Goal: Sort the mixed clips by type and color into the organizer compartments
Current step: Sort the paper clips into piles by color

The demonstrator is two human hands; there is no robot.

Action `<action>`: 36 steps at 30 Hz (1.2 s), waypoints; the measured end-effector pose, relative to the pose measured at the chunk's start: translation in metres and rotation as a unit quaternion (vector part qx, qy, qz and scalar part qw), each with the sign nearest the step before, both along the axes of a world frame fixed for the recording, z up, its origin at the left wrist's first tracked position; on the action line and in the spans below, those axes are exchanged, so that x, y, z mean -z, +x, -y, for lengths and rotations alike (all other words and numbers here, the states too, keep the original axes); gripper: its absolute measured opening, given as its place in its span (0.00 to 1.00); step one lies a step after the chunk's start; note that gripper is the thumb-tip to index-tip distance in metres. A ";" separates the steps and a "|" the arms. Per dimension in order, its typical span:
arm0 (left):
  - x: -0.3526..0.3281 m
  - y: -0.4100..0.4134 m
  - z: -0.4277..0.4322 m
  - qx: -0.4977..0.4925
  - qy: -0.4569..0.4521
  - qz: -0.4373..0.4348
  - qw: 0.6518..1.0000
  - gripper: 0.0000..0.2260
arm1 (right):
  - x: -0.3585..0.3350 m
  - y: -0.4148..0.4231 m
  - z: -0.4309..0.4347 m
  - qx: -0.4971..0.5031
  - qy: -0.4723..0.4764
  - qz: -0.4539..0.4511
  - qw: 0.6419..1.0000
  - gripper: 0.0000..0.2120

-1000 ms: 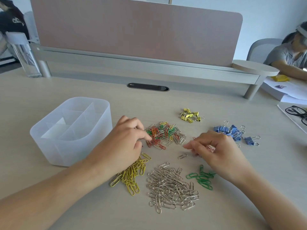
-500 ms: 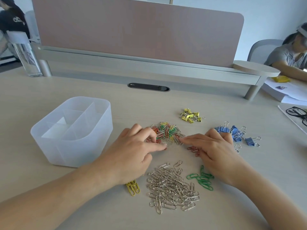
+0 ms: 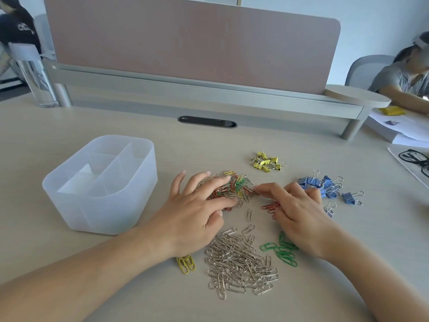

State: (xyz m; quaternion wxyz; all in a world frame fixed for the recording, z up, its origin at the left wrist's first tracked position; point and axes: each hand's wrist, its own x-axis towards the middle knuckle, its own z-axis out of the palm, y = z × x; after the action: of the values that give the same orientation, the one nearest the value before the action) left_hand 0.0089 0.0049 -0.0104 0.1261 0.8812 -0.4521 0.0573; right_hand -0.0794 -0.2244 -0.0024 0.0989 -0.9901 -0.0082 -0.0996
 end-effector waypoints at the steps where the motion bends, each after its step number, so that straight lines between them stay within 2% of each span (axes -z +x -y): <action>1: -0.001 0.000 0.000 0.012 -0.006 -0.002 1.000 0.27 | -0.001 0.000 0.000 0.002 0.002 0.005 1.000 0.24; 6: -0.005 -0.001 0.001 0.023 -0.030 0.002 0.999 0.25 | -0.008 -0.001 0.000 0.026 0.057 0.078 0.995 0.24; 12: 0.003 0.005 0.003 -0.025 0.009 -0.040 0.999 0.32 | -0.006 -0.001 -0.003 0.015 0.037 0.043 0.998 0.23; 16: 0.001 0.004 0.003 -0.001 -0.013 -0.026 1.000 0.29 | -0.010 -0.003 -0.003 0.011 0.058 0.048 0.997 0.22; 20: -0.004 0.004 0.001 0.047 -0.064 -0.014 0.997 0.23 | -0.014 -0.007 -0.009 -0.060 0.096 0.018 0.993 0.24; 23: -0.004 0.005 0.000 0.045 -0.090 -0.004 0.995 0.23 | -0.015 -0.008 -0.008 -0.047 0.144 0.048 0.987 0.24; 26: -0.001 0.007 -0.001 0.039 -0.081 -0.013 0.996 0.24 | -0.015 -0.007 -0.003 -0.025 0.129 0.066 0.989 0.23; 29: 0.000 0.007 -0.001 0.057 -0.058 -0.026 0.996 0.24 | -0.012 -0.007 -0.006 -0.058 0.117 0.026 0.991 0.24; 36: -0.004 0.005 -0.002 0.081 -0.094 -0.039 0.992 0.21 | -0.009 -0.006 -0.007 -0.063 0.109 0.032 0.992 0.26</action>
State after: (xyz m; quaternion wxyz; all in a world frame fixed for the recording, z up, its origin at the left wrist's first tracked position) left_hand 0.0142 0.0068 -0.0059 0.2302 0.8276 -0.5090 0.0545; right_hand -0.0857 -0.2177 0.0062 0.2119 -0.9672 -0.0631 -0.1250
